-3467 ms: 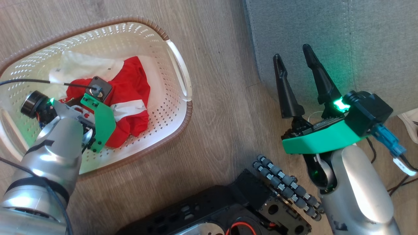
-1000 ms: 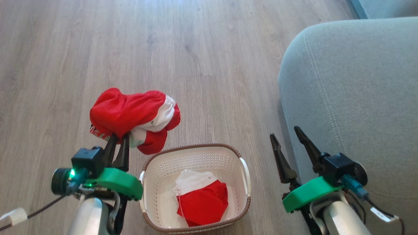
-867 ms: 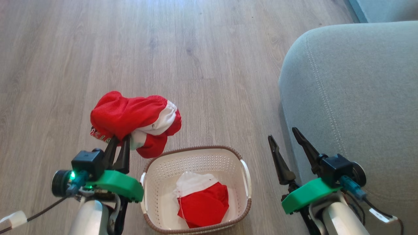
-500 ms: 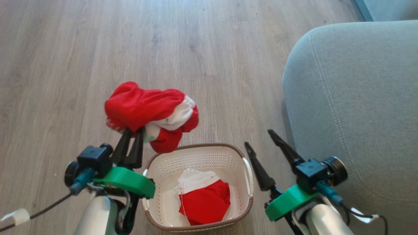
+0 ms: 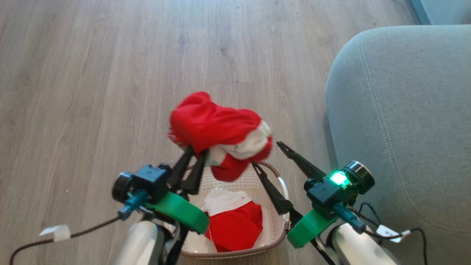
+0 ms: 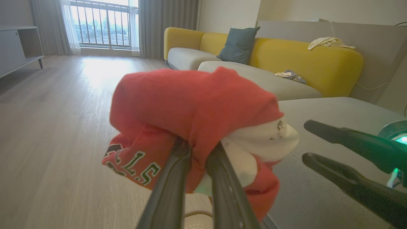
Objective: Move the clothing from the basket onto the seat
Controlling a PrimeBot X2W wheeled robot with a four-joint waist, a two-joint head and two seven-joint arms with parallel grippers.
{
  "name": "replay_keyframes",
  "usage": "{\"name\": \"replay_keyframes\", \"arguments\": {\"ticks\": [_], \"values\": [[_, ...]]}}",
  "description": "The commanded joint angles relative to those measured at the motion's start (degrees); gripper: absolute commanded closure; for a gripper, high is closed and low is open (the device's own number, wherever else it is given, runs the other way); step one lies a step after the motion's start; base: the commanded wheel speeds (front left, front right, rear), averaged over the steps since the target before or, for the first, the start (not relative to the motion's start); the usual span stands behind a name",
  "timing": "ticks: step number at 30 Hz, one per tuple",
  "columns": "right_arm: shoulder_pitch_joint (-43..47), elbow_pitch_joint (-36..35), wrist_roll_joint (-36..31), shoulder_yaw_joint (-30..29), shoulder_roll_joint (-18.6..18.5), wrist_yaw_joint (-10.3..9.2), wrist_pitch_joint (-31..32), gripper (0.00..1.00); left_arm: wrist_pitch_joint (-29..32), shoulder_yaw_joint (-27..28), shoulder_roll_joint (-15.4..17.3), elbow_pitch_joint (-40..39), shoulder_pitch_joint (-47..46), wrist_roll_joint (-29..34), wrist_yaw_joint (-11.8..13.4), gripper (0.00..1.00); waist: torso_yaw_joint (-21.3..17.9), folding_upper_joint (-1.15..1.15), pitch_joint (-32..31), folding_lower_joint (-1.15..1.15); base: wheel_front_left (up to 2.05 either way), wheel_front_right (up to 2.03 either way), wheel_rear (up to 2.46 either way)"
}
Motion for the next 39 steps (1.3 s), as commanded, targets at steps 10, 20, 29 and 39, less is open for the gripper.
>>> {"name": "replay_keyframes", "arguments": {"ticks": [10,20,29,39], "values": [[-5.4,2.0,-1.6,4.7,-0.6,-0.01,-0.5,0.00,-0.8,-5.2,0.2,0.3,-3.9,1.1,-1.8,1.00,0.9,0.00,-0.1,0.00,0.00,0.00,0.00],[-7.8,7.5,-0.4,7.6,-0.2,-0.01,-0.5,0.00,-0.8,-10.3,0.2,0.6,-4.6,1.0,-2.9,1.00,1.2,0.00,-0.2,0.00,0.00,0.00,0.00],[-8.7,10.2,1.8,8.0,0.9,-0.01,-0.5,1.00,-0.8,-11.6,0.2,0.0,-4.9,0.6,-3.1,1.00,1.5,0.00,0.1,0.00,0.00,0.00,0.00],[-7.9,8.5,2.2,5.0,1.6,-0.01,-0.5,1.00,-0.8,-12.1,0.2,0.4,-4.7,1.0,-3.3,1.00,1.5,0.00,-0.1,0.00,0.00,0.00,0.00]]}}
